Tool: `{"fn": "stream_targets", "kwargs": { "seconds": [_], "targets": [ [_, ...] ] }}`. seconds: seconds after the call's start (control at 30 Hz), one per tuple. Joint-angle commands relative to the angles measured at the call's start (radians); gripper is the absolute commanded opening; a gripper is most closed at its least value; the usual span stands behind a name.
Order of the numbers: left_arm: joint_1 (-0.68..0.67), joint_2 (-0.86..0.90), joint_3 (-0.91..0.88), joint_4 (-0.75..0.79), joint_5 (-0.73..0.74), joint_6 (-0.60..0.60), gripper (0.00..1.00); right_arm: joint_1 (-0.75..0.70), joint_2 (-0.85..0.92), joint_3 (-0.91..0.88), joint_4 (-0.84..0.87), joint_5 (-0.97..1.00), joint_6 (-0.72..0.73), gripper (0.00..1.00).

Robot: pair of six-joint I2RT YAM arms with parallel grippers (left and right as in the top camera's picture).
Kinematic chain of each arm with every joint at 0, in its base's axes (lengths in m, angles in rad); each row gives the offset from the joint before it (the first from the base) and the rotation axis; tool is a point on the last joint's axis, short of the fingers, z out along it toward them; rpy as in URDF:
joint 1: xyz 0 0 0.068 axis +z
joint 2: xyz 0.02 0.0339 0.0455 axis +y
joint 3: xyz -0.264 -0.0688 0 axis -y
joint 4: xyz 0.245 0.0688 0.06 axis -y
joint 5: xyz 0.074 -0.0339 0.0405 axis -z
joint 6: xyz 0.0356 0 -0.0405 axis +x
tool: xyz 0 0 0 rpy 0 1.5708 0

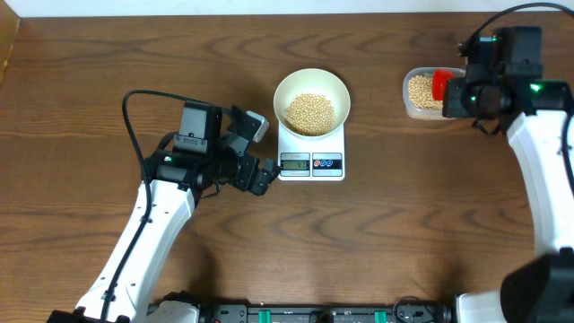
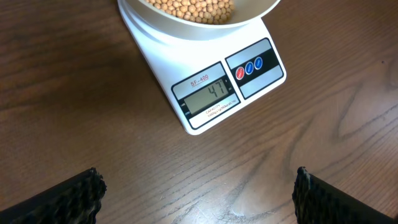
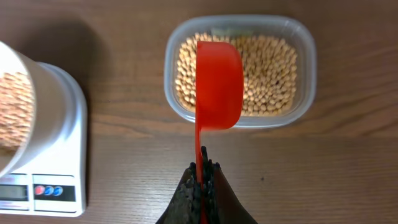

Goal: Scoop item into bowl and weigh 50g on scale
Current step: 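Carry the red scoop back right to the soybean tub, then dip the red scoop into the tub and scoop a small amount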

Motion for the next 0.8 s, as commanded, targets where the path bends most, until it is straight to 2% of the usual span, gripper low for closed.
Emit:
{"fn": "stream_targets", "kwargs": {
  "seconds": [0.0, 0.43, 0.77],
  "targets": [
    [-0.001, -0.008, 0.019, 0.000, -0.002, 0.006, 0.99, 0.000, 0.071, 0.001, 0.013, 0.016, 0.026, 0.01],
    [-0.001, -0.008, 0.019, 0.000, -0.002, 0.006, 0.98, -0.002, 0.139, 0.001, 0.120, 0.018, 0.070, 0.01],
    [-0.001, -0.008, 0.019, 0.000, -0.002, 0.006, 0.99, -0.002, 0.188, 0.001, 0.130, 0.008, 0.094, 0.01]
  ]
}}
